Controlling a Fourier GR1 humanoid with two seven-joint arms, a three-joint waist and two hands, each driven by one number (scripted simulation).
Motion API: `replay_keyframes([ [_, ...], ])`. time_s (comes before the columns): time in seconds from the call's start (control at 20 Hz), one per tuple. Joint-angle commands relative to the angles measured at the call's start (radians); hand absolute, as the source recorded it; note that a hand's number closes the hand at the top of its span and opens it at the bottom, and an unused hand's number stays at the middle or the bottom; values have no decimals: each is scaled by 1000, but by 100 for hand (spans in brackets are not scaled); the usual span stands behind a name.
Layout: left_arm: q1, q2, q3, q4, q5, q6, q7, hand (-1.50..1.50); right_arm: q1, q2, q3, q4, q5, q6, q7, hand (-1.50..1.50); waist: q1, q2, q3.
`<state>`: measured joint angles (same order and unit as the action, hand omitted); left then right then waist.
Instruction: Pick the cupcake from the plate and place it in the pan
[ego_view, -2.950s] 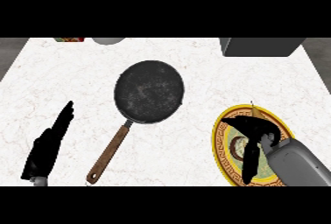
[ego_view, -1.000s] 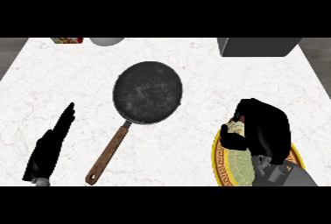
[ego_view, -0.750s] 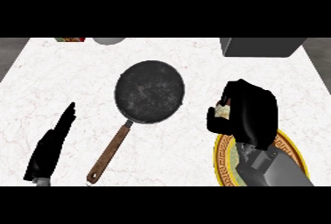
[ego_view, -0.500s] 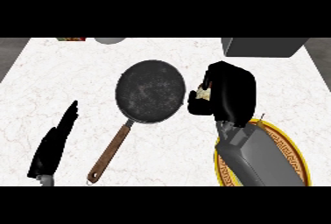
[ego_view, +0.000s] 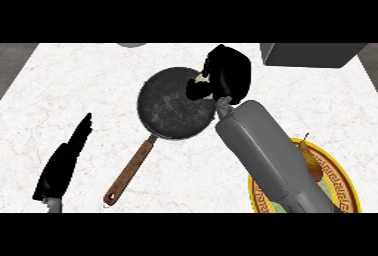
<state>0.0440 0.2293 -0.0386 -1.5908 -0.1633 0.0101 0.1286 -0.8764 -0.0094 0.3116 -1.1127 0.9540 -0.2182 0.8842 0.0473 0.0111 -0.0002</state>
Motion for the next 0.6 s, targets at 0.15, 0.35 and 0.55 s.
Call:
replay_keyframes([
  [0.15, -14, -6, -21, -34, -14, -9, 36, 0, -135, 9, -9, 406, -181, -184, -131, 150, 39, 12, 1],
  [0.35, -82, -7, -13, 19, -2, -26, 14, 0, -216, 9, 27, 547, -244, -134, -155, 150, 64, 26, -1],
  [0.55, -68, -26, -52, -14, -35, -10, 31, 0, -147, 9, -23, 539, -441, -160, -213, 150, 95, 30, 2],
])
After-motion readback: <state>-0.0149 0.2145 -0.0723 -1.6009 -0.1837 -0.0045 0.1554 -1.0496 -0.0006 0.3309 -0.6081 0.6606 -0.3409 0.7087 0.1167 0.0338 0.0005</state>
